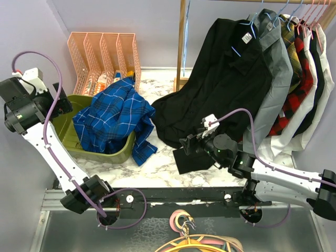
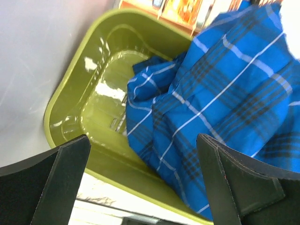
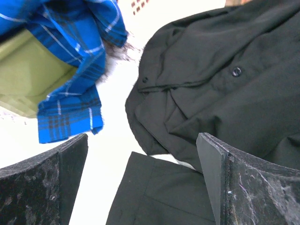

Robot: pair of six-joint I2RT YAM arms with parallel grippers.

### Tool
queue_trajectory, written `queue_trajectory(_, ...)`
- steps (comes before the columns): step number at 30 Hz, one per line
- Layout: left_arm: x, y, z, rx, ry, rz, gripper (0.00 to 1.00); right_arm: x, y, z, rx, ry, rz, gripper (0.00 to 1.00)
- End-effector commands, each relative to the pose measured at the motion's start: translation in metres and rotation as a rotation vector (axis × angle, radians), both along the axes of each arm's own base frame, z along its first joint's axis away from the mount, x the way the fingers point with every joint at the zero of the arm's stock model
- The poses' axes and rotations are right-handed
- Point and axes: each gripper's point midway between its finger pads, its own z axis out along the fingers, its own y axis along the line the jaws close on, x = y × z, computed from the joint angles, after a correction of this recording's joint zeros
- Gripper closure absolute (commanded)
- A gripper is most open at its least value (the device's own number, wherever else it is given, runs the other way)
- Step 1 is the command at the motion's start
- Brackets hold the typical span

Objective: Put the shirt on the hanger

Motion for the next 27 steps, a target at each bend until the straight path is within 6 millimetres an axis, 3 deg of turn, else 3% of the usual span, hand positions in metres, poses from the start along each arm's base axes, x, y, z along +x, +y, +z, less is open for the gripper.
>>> queue_trajectory(1, -0.005, -0.005, -0.039, 0.066, 0.108, -0.181, 0.01, -0.009, 0.016, 0.053, 0.14, -0.112, 0.109, 0.01)
queue_trajectory(4, -0.005, -0.013, -0.047, 0.086, 0.092, -0.249, 0.01, -0.044, 0.038, 0.071, 0.195, -0.218, 0.368, 0.01)
queue_trajectory(7, -0.015, -0.053, -0.042, 0.044, 0.08, -0.479, 0.01, -0.074, 0.055, 0.07, 0.172, -0.257, 0.58, 0.01)
queue_trajectory(10, -0.022, -0.095, -0.044, 0.026, 0.12, -0.671, 0.01, -0.08, 0.069, 0.063, 0.147, -0.213, 0.655, 0.01)
queue_trajectory(13, -0.035, -0.12, -0.07, 0.115, 0.268, -0.764, 0.01, -0.09, 0.086, 0.067, 0.126, -0.221, 0.769, 0.01)
queue_trajectory(18, -0.049, -0.114, -0.098, 0.153, 0.409, -0.743, 0.01, -0.083, 0.131, 0.08, 0.056, -0.212, 0.899, 0.01)
queue_trajectory(23, -0.058, -0.117, -0.094, 0.197, 0.376, -0.768, 0.01, -0.069, 0.155, 0.101, 0.097, -0.401, 0.903, 0.01)
queue_trajectory(27, -0.061, -0.129, -0.088, 0.185, 0.32, -0.817, 0.01, -0.05, 0.185, 0.086, -0.007, -0.476, 0.94, 0.01)
